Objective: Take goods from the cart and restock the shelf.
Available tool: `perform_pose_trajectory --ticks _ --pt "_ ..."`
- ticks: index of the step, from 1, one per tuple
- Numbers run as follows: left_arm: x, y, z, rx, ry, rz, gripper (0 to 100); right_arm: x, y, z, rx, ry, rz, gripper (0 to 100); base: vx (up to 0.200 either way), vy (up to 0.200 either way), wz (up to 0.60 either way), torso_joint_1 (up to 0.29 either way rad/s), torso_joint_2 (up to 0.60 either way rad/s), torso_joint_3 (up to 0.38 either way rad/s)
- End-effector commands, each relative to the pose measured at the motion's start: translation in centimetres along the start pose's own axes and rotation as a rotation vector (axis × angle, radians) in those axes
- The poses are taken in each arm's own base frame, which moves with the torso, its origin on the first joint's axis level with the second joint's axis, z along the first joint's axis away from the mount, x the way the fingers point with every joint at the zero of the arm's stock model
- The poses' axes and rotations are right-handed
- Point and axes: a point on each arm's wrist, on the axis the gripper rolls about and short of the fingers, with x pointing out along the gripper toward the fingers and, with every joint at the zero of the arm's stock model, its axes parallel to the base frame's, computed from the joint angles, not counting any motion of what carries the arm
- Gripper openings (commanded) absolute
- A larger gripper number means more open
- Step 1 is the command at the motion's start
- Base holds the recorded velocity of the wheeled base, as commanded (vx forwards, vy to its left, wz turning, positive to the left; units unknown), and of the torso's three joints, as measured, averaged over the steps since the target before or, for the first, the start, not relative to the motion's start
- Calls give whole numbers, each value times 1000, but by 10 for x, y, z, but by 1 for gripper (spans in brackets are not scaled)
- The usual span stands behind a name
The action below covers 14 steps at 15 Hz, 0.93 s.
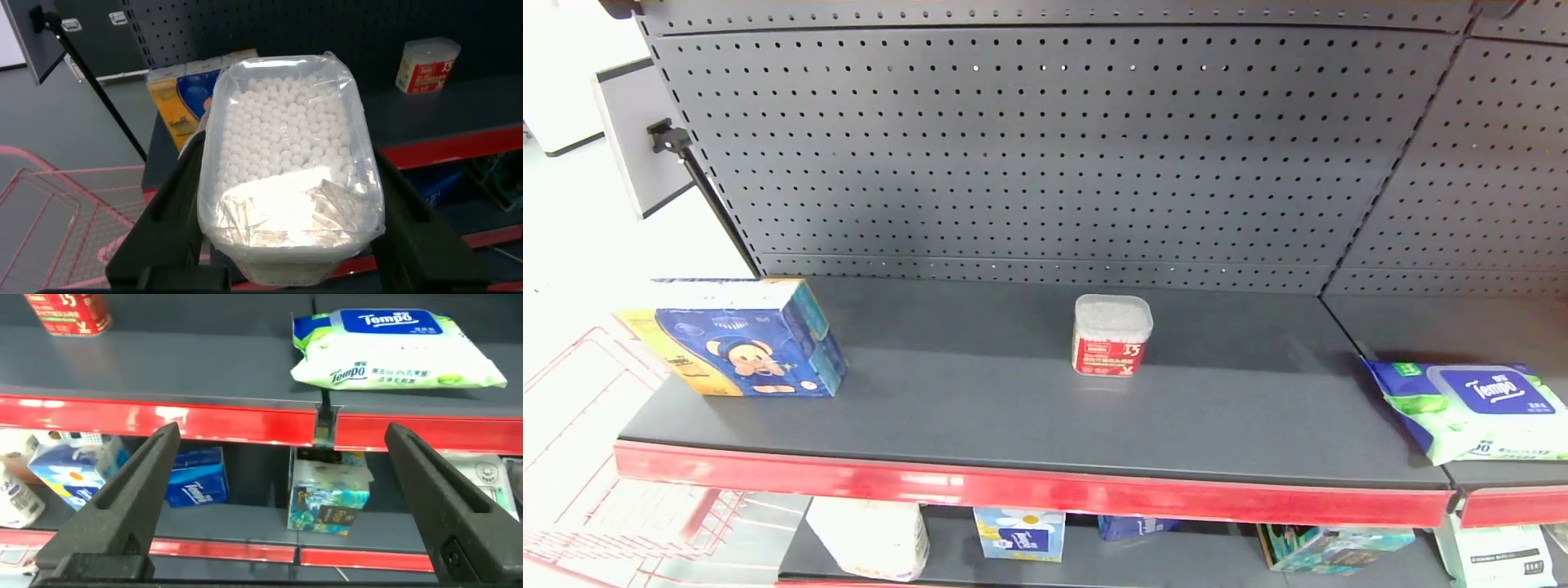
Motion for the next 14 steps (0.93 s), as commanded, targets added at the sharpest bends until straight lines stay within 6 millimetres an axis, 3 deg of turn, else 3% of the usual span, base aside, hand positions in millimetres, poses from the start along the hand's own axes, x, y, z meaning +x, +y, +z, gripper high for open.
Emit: perform_pose_trajectory --ticks 1,3,4,6,7,8,10,14 --pt "-1 0 -2 -2 0 -1 0 2 0 1 -1 27 11 100 0 0 0 0 0 0" --pt "2 0 -2 -4 12 -6 0 4 0 1 -1 49 8 100 0 0 0 0 0 0" --pt "4 1 -2 -5 22 -12 0 3 0 13 7 30 18 100 0 0 0 0 0 0" --pt "13 3 0 -12 61 -28 0 44 -1 147 184 16 28 100 0 0 0 0 0 0" --pt "15 3 0 -13 71 -34 0 55 -1 172 215 -3 36 100 0 0 0 0 0 0" --pt "24 5 4 -17 95 -40 0 85 2 200 179 24 69 100 0 0 0 0 0 0" --pt "39 8 13 -17 88 -67 0 107 10 179 52 147 183 100 0 0 0 0 0 0" --pt "58 9 15 -27 138 -111 0 148 31 175 64 280 566 100 0 0 0 0 0 0"
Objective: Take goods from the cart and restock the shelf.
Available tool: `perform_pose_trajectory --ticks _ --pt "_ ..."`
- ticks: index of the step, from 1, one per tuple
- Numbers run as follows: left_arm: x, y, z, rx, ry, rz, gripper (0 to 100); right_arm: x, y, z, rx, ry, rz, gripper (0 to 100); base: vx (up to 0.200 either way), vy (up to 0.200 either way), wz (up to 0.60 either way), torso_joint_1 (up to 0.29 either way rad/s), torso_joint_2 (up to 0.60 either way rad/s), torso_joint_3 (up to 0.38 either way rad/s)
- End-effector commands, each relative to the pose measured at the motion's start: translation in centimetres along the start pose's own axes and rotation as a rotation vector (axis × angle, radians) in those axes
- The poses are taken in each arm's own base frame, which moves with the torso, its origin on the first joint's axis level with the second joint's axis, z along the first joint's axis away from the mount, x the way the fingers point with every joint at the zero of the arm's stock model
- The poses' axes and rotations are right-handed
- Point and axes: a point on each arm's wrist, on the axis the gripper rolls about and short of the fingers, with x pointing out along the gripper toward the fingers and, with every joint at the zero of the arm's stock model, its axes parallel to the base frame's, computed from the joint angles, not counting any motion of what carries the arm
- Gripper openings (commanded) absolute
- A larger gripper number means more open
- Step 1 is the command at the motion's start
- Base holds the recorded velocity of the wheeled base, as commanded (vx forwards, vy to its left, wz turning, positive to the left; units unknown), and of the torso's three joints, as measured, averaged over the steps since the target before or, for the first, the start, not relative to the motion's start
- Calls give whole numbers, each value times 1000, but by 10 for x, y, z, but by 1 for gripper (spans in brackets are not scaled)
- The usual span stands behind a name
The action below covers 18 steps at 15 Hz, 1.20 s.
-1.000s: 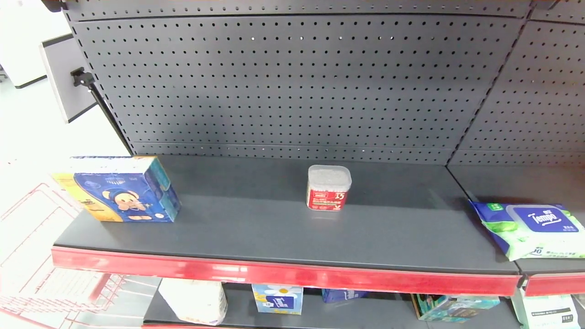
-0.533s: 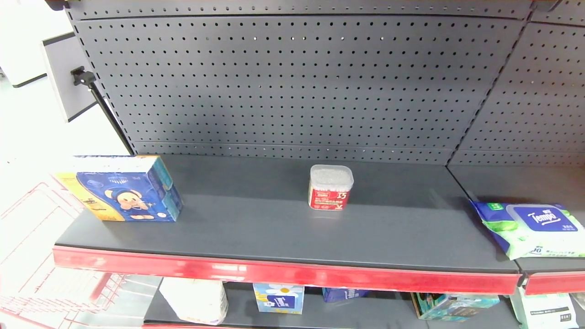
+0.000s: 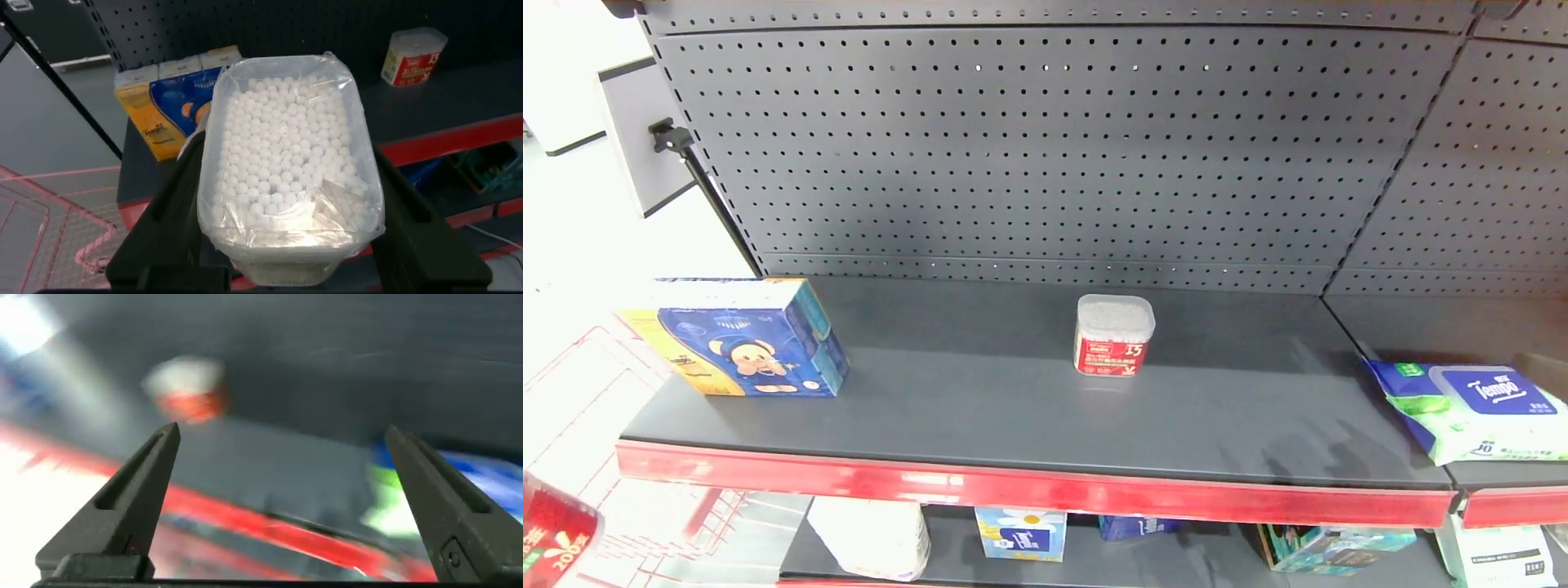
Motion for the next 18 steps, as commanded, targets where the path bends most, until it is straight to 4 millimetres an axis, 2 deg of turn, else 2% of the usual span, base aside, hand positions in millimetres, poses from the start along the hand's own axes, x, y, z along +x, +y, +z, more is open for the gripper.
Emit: perform_pose_trajectory --ticks 1,3,5,6,9,11,15,18 --pt "13 3 -1 -14 63 -20 0 65 -3 6 29 172 238 100 0 0 0 0 0 0" --pt "13 1 1 -17 55 -116 0 89 -2 3 45 236 309 100 0 0 0 0 0 0" --pt "15 -2 -2 -26 54 -226 0 127 -5 -14 18 335 412 100 0 0 0 0 0 0" --pt "16 -2 -5 -31 67 -227 0 133 -6 -18 -9 341 435 100 0 0 0 0 0 0" --pt "20 -1 -7 -38 87 -233 0 187 -20 -39 -124 364 513 100 0 0 0 0 0 0" --pt "21 -1 -5 -36 83 -234 0 213 -27 -42 -165 334 515 100 0 0 0 0 0 0" --pt "21 -1 -4 -37 82 -231 0 239 -29 -39 -177 316 531 100 0 0 0 0 0 0" --pt "20 -1 -3 -39 78 -225 0 265 -36 -50 -256 306 587 100 0 0 0 0 0 0"
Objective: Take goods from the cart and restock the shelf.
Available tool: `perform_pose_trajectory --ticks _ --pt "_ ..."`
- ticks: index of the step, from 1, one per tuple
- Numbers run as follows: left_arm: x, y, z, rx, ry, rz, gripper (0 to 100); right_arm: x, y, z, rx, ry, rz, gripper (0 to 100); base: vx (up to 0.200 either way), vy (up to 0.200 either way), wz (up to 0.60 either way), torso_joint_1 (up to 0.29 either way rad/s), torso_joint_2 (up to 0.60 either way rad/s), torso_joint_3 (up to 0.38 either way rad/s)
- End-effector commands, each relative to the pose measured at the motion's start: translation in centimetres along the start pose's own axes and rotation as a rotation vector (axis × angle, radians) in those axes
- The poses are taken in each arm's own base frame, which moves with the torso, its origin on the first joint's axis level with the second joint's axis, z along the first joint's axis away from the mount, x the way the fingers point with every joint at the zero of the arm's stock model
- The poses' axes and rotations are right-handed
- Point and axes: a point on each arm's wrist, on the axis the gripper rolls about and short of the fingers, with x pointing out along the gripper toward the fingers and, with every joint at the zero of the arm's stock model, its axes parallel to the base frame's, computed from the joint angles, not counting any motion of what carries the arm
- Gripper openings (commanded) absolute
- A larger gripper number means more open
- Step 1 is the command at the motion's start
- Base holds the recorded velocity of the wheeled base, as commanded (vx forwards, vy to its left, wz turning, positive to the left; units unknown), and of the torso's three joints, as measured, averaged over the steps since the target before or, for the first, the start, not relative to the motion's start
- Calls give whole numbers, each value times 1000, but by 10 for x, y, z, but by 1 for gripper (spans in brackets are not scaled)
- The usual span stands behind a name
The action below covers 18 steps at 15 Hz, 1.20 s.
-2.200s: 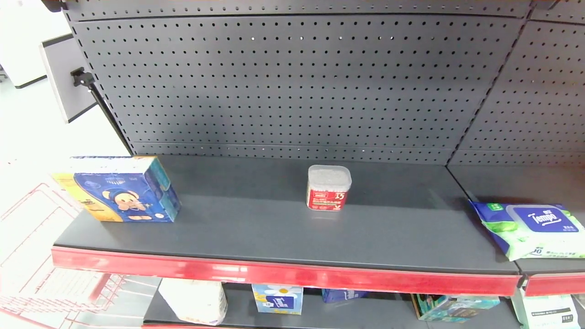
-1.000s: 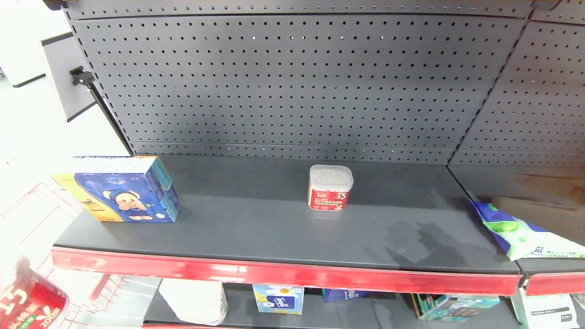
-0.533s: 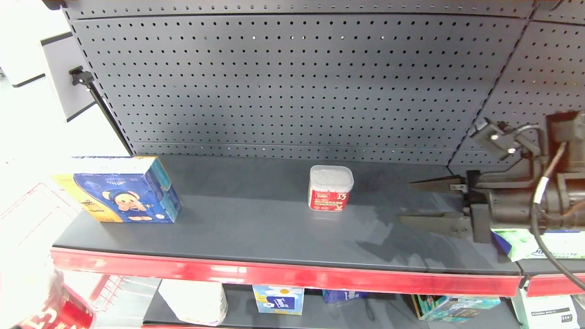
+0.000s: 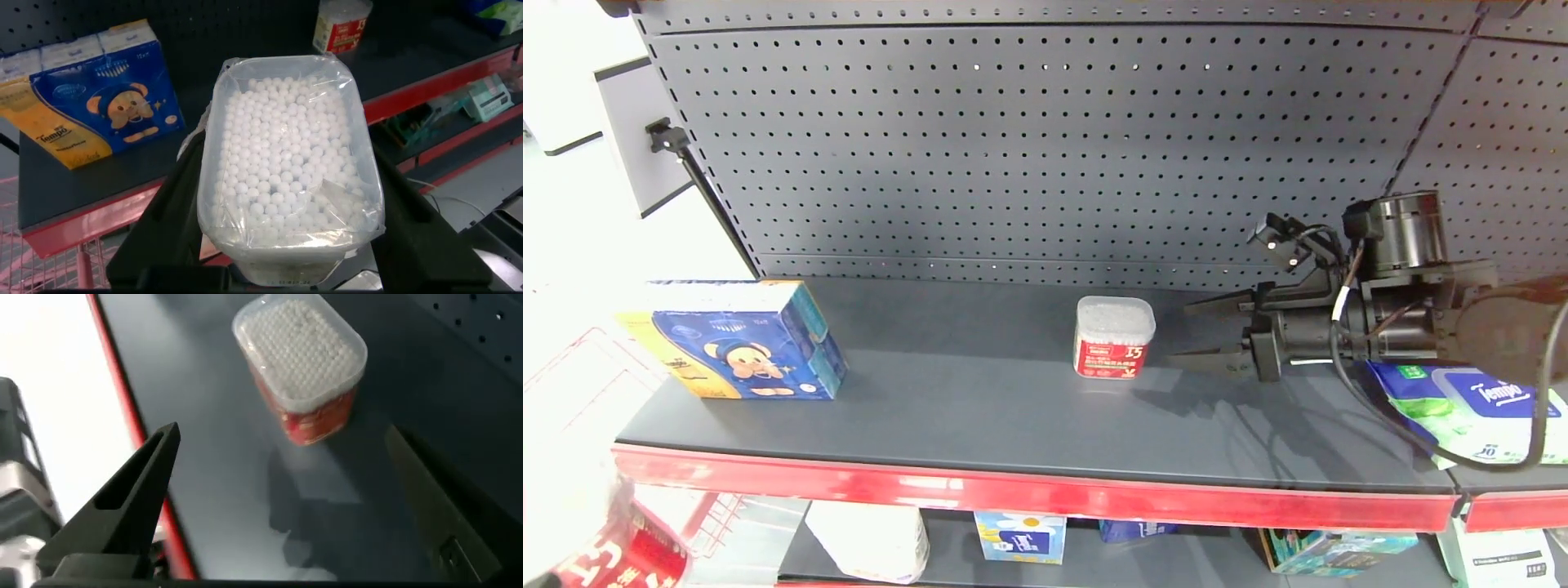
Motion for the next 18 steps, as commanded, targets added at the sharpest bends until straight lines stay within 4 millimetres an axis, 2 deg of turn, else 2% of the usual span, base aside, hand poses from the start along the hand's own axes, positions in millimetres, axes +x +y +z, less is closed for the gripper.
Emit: perform_pose_trajectory --ticks 1,5,9,12,18 --pt "1 0 1 -1 2 2 0 20 -16 -11 -49 16 38 100 0 0 0 0 0 0" --pt "4 3 8 -3 6 3 0 36 -31 -5 -93 -8 52 100 0 0 0 0 0 0" --pt "5 4 11 -2 5 4 0 44 -37 -5 -98 -12 58 100 0 0 0 0 0 0" --pt "5 4 10 -4 5 3 0 49 -32 -2 -107 -13 76 100 0 0 0 0 0 0" --pt "7 4 11 -6 9 4 0 64 -27 -10 -103 11 103 100 0 0 0 0 0 0"
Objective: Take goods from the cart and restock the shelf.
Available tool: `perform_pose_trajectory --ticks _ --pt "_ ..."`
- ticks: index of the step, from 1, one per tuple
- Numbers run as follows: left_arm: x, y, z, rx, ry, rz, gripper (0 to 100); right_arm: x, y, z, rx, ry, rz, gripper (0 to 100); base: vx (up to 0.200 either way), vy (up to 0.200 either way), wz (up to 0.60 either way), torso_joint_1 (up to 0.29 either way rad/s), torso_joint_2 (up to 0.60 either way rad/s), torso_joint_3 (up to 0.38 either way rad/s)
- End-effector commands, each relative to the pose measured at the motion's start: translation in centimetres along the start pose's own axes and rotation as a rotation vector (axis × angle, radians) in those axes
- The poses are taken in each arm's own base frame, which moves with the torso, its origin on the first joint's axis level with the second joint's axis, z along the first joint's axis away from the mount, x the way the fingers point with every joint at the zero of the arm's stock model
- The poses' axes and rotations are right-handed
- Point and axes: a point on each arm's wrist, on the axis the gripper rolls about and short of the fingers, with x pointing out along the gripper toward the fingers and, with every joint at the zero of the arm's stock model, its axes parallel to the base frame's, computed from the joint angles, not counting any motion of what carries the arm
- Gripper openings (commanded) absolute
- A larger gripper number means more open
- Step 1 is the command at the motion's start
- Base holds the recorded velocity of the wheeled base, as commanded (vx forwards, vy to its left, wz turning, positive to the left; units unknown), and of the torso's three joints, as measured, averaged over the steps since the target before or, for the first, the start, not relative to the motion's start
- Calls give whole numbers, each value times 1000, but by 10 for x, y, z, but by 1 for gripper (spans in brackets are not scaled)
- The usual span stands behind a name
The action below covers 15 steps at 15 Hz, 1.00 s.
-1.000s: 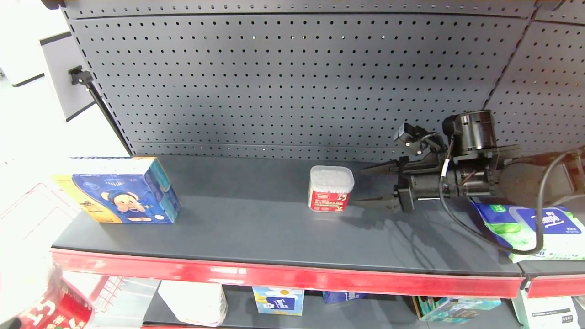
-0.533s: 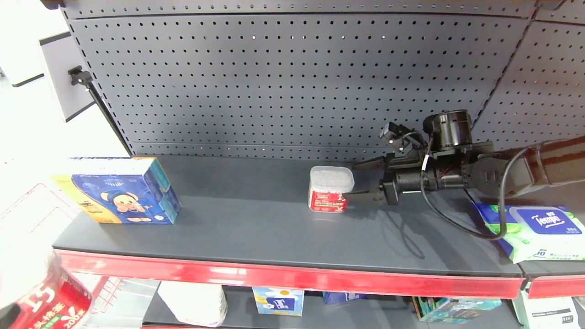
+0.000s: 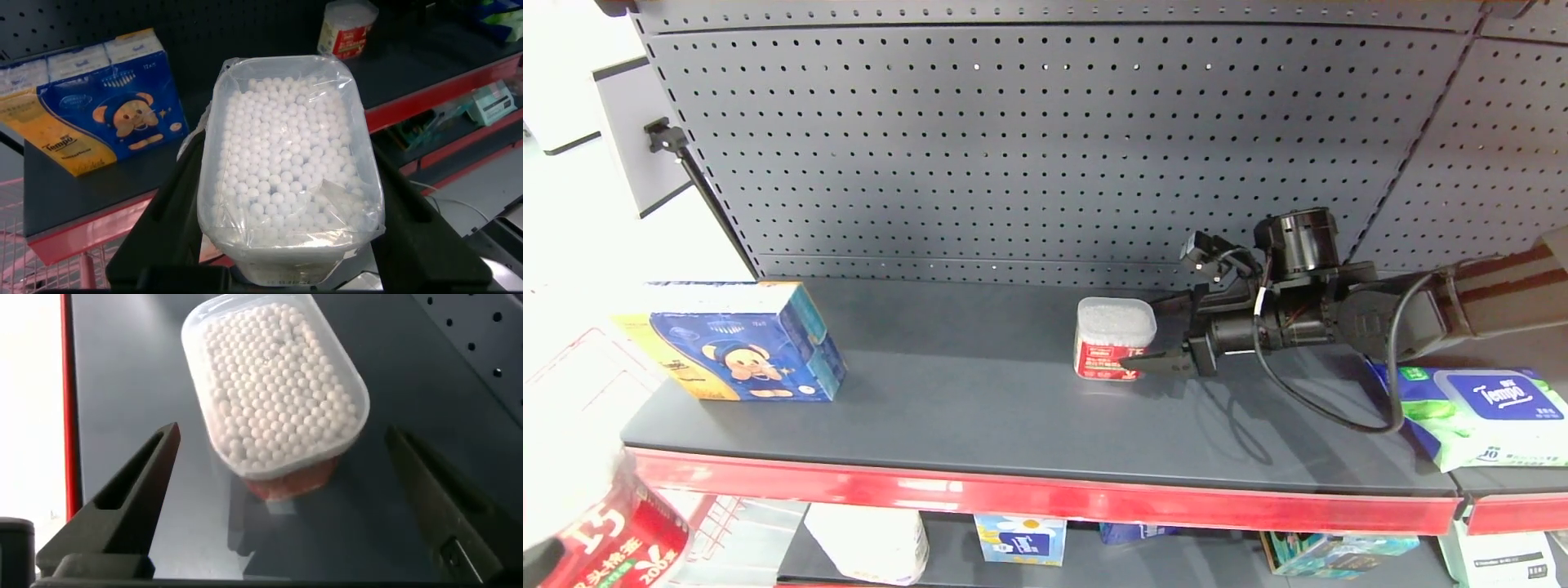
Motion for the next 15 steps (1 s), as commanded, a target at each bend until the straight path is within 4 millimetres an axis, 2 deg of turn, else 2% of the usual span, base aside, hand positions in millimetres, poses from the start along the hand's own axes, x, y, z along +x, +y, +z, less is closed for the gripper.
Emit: perform_pose_trajectory --ticks 1,7,12,13,15 --pt "0 0 0 -1 2 0 0 5 1 0 -1 1 9 100 0 0 0 0 0 0" --pt "0 0 0 0 1 0 0 11 -4 7 -18 -15 3 100 0 0 0 0 0 0" --pt "0 0 0 0 -1 0 0 18 -5 3 -10 -2 6 100 0 0 0 0 0 0" --pt "0 0 0 0 -1 0 0 17 -5 3 -12 -4 7 0 0 0 0 0 0 0" --pt "0 0 0 0 -1 0 0 16 -4 3 -16 -3 8 0 0 0 0 0 0 0"
